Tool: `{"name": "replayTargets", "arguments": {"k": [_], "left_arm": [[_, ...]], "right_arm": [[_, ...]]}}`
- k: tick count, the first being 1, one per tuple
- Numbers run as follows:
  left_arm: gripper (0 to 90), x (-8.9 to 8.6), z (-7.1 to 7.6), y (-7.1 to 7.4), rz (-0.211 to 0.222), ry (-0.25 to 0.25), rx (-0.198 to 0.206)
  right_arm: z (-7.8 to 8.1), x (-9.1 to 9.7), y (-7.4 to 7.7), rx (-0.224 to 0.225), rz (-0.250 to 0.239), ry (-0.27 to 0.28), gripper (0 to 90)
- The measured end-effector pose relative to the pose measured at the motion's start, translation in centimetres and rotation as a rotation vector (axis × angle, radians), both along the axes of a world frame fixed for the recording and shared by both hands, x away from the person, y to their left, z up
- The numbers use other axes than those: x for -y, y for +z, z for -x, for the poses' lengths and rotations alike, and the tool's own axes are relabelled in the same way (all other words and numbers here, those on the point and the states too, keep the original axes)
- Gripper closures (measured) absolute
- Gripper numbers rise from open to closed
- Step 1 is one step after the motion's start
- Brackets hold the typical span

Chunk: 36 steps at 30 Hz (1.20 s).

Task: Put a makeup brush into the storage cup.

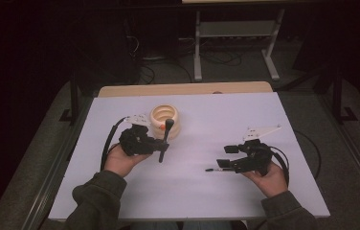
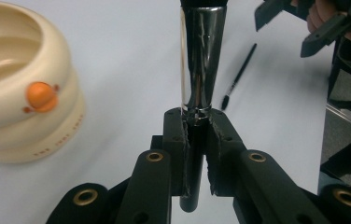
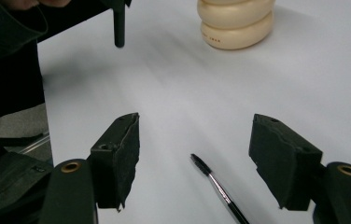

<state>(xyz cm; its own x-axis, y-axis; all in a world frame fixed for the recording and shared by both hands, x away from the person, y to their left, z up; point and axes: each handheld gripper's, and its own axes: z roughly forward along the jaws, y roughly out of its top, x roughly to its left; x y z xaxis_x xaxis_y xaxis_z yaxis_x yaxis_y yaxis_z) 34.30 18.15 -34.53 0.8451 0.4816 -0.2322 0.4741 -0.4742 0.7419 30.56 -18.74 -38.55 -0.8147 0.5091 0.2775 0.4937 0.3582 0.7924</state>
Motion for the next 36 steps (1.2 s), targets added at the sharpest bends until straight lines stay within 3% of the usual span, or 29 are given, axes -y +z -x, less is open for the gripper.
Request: {"name": "replayTargets", "arguments": {"k": [13,21,36], "left_arm": [[79.3,-1.1,-1.7,2.0,0.011,0.039,0.005],[79.3,-1.6,-2.6,3.2,0.023,0.066,0.011],[79.3,-1.8,-4.6,6.8,0.032,0.11,0.043]], "right_arm": [[0.3,1.6,-0.6,-0.011,-0.001,-0.04,29.8],[0.4,1.9,-0.8,-0.015,-0.001,-0.047,29.0],[0.2,1.6,-0.9,-0.01,0.002,-0.038,28.0]]}}
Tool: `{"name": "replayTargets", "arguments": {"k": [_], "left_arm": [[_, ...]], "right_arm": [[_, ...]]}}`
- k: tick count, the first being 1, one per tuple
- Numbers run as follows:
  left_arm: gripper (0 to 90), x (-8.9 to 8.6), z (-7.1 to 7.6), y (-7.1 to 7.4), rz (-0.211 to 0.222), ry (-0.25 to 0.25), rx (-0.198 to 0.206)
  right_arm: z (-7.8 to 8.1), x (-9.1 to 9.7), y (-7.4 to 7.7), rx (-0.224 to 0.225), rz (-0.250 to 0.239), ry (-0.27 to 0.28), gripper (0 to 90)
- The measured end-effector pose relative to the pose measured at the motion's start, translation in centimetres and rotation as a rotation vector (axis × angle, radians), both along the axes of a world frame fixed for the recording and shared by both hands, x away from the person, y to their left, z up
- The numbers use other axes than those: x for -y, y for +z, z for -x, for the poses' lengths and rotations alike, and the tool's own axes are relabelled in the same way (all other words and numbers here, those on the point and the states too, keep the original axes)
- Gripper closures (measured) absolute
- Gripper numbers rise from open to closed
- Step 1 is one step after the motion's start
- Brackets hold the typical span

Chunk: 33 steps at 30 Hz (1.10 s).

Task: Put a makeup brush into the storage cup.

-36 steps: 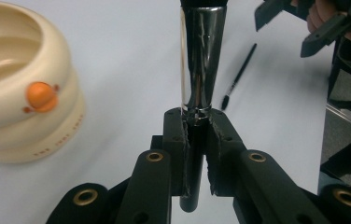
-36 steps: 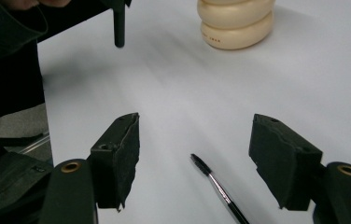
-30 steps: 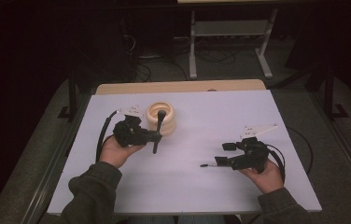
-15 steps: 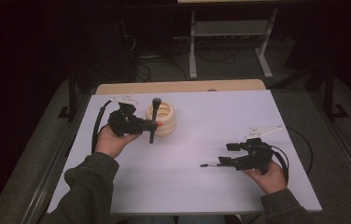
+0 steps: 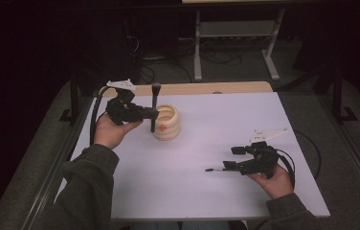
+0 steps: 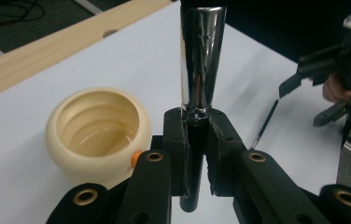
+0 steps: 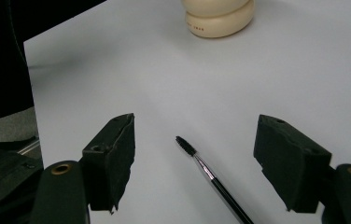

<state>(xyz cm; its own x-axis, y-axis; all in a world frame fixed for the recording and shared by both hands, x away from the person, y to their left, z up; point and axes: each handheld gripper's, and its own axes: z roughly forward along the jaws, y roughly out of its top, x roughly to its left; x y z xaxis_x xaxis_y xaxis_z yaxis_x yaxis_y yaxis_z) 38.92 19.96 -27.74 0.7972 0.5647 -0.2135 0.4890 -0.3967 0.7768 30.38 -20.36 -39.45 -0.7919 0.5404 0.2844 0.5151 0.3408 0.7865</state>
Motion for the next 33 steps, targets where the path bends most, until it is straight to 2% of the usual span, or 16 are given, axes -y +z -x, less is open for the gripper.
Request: {"name": "replayTargets", "arguments": {"k": [4,6,10,12,15,18,20,24,33], "left_arm": [[79.3,0.2,-0.9,0.9,-0.005,0.009,0.013],[79.3,0.2,-1.4,1.2,0.007,0.013,0.018],[79.3,0.6,-2.6,1.6,0.004,0.025,0.017],[79.3,0.7,-3.3,1.7,-0.003,0.035,0.018],[79.3,0.9,-4.4,1.9,0.001,0.047,0.015],[79.3,1.0,-5.4,2.1,0.003,0.059,0.02],[79.3,1.0,-5.8,2.0,0.03,0.071,0.017],[79.3,0.8,-6.6,1.6,0.021,0.083,0.009],[79.2,0.5,-8.2,0.7,0.035,0.113,-0.005]], "right_arm": [[0.0,0.0,0.0,0.003,0.002,0.003,28.1],[-0.1,0.0,0.1,0.002,-0.007,0.002,28.2],[-0.2,-0.3,0.4,0.014,-0.019,0.005,28.3],[-0.2,-0.3,0.3,0.009,-0.001,0.007,28.1],[-0.4,-0.2,0.2,-0.005,-0.008,0.002,27.9],[-0.4,-0.2,0.2,0.005,-0.012,0.003,28.0],[-0.4,-0.1,0.2,0.007,-0.013,0.002,27.9],[-0.6,0.1,0.2,-0.003,-0.023,-0.004,27.6],[-0.6,0.0,0.2,-0.002,-0.019,-0.009,26.7]]}}
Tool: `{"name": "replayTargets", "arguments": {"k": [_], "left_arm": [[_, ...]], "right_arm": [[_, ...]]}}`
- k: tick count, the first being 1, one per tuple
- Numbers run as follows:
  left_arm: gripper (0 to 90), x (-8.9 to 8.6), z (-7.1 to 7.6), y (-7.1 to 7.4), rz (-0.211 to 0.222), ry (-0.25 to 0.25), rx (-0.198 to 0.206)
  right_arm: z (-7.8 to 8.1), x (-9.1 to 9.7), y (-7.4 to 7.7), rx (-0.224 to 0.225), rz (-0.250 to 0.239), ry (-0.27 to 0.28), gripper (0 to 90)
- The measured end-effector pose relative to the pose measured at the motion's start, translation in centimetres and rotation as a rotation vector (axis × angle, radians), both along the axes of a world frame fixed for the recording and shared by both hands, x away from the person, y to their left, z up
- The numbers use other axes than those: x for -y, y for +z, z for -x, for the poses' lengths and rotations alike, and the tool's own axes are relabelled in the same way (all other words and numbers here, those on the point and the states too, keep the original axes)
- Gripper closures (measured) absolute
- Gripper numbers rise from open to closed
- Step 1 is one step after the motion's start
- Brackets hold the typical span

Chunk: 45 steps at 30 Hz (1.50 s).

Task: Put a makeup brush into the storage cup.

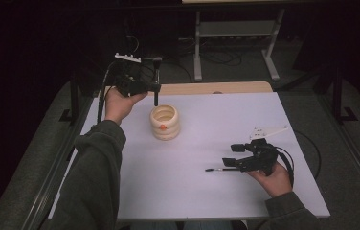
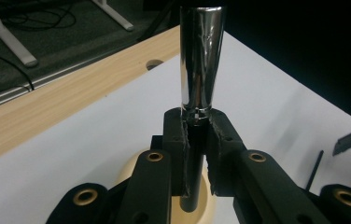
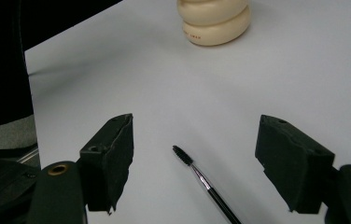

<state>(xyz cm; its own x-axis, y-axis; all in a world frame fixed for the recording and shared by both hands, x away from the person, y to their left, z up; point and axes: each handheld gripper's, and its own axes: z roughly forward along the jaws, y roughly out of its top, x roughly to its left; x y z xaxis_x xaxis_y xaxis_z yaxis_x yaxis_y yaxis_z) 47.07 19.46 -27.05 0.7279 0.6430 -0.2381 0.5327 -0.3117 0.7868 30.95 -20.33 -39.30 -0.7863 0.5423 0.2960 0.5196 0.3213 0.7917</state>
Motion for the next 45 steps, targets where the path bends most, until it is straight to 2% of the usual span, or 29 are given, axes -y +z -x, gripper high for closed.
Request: {"name": "replayTargets", "arguments": {"k": [2,5,9,12,15,18,21,24,27,31,34,37,42,45], "left_arm": [[79.2,0.2,-0.1,-0.4,0.013,0.007,-0.003],[79.1,0.9,-0.3,-1.1,-0.047,0.002,-0.004],[79.1,1.4,-0.6,-2.1,-0.038,0.01,-0.012],[79.1,1.6,-0.9,-3.0,-0.058,0.007,-0.029],[79.1,1.7,-1.0,-3.7,-0.049,0.015,-0.033],[79.1,1.8,-1.0,-4.3,-0.059,0.014,-0.04],[79.1,1.7,-1.0,-4.7,-0.051,0.02,-0.046],[79.0,1.8,-1.0,-5.1,-0.07,0.011,-0.049],[79.0,1.7,-0.8,-5.4,-0.044,0.02,-0.05],[79.0,1.9,-0.4,-5.5,-0.06,0.011,-0.042],[79.0,2.0,-0.3,-5.7,-0.067,0.015,-0.043],[78.9,2.0,-0.2,-6.1,-0.093,0.009,-0.045],[78.6,1.8,0.0,-7.0,-0.075,0.026,-0.062],[78.5,1.6,0.1,-7.4,-0.086,0.024,-0.07]], "right_arm": [[0.0,0.0,0.0,0.002,-0.001,0.002,26.8],[-0.1,0.0,0.0,-0.006,-0.002,0.004,26.6],[0.0,0.0,-0.1,0.0,0.002,0.008,26.6],[0.0,0.1,0.0,-0.003,0.004,0.001,26.6],[0.0,0.2,0.0,0.003,0.011,-0.001,26.7],[-0.1,0.4,0.0,-0.012,-0.016,0.0,26.6],[0.0,0.5,0.1,-0.005,-0.022,0.0,26.8],[0.0,0.5,0.0,-0.009,-0.023,-0.004,26.8],[0.0,0.5,0.0,-0.011,-0.02,-0.002,26.8],[0.0,0.4,0.1,-0.008,-0.032,-0.002,26.8],[0.0,0.2,0.0,-0.007,-0.02,0.002,26.7],[0.1,-0.1,0.0,-0.005,-0.006,0.006,26.9],[0.0,-0.3,-0.1,-0.004,0.004,0.009,26.7],[0.1,-0.2,0.0,-0.008,-0.005,0.005,26.7]]}}
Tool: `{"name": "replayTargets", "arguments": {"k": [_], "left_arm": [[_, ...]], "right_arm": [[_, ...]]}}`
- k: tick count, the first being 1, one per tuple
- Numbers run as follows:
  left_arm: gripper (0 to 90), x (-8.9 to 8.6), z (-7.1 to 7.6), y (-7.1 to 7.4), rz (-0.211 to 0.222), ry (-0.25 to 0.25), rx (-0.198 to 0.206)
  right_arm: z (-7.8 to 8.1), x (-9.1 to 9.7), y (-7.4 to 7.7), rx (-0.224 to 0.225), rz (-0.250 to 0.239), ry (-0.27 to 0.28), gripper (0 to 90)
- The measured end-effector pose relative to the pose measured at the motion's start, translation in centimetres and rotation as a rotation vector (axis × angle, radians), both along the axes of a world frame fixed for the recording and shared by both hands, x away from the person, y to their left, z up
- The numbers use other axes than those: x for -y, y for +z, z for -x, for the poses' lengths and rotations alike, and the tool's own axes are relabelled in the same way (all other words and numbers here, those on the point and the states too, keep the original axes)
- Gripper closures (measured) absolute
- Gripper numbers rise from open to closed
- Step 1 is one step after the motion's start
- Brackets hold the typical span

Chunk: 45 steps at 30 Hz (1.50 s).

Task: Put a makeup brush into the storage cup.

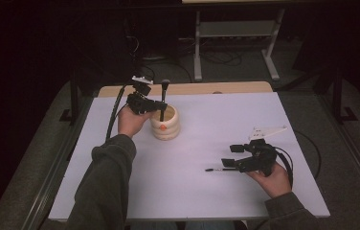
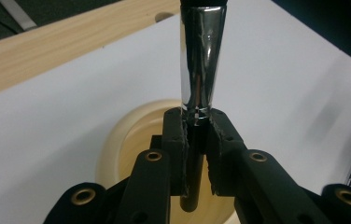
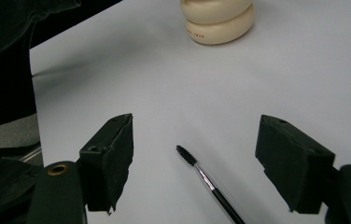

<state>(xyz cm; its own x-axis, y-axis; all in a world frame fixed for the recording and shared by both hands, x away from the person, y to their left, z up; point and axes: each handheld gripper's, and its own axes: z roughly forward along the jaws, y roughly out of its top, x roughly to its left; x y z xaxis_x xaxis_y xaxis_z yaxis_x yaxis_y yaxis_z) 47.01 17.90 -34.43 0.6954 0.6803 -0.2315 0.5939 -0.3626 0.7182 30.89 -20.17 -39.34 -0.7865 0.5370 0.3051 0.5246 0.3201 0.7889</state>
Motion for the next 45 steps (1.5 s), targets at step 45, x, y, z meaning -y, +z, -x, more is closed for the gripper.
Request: {"name": "replayTargets", "arguments": {"k": [45], "left_arm": [[50.5,-3.1,10.4,-0.8,0.019,-0.073,0.037]], "right_arm": [[0.3,0.5,-0.1,0.057,0.122,-0.038,21.7]]}}
